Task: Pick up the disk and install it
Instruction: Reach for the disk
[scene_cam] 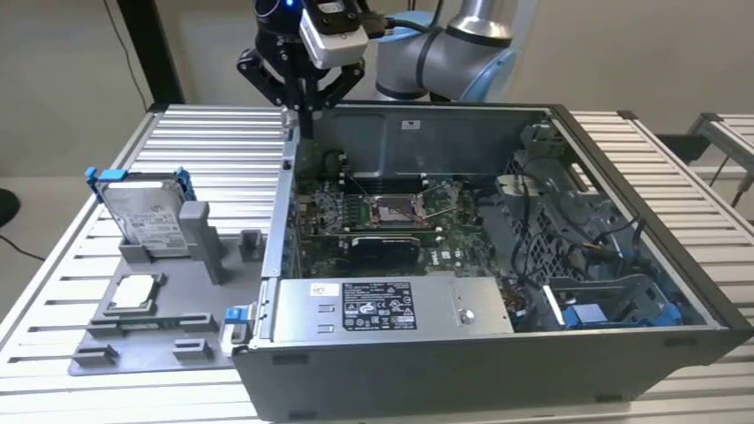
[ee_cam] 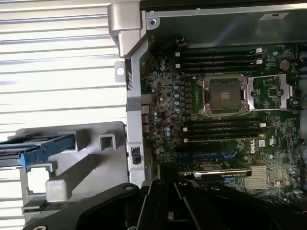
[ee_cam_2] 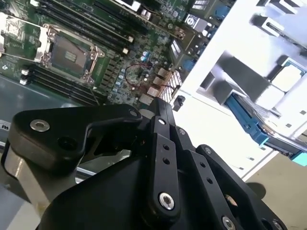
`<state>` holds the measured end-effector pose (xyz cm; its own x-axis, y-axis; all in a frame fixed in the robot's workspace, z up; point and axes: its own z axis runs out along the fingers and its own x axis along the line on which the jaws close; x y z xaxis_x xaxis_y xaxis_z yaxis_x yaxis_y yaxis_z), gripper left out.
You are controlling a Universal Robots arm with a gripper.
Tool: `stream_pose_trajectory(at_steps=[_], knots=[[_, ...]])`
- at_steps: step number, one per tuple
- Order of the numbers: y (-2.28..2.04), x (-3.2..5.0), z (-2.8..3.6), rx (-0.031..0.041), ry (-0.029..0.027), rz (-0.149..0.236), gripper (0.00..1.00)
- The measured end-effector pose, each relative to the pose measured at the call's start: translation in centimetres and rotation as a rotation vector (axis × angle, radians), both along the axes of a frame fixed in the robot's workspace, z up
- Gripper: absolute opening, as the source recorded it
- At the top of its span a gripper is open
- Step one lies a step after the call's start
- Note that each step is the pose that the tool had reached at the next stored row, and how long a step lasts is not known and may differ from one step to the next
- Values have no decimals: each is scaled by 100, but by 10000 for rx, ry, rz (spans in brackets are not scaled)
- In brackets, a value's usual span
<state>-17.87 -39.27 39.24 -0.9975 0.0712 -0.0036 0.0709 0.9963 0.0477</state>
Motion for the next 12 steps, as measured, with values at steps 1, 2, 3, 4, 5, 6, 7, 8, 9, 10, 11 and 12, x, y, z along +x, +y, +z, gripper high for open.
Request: stream_pose_trajectory(at_steps=[1,2,3,4,5,6,7,8,9,10,11,12], knots=[[11,-14,0,-1,7,0,0],[20,-27,0,0,13,-1,0],[29,-38,0,-1,21,0,0],[38,-50,-1,0,28,0,0],[47,-61,0,0,36,1,0],[53,-72,-1,0,44,1,0],[57,-82,-1,0,51,1,0],[61,-92,0,-1,59,0,0],[64,-102,-1,-1,64,0,0],[67,-113,-2,0,67,0,0],[69,-123,-2,0,71,0,0],[71,-132,-2,0,75,1,0]])
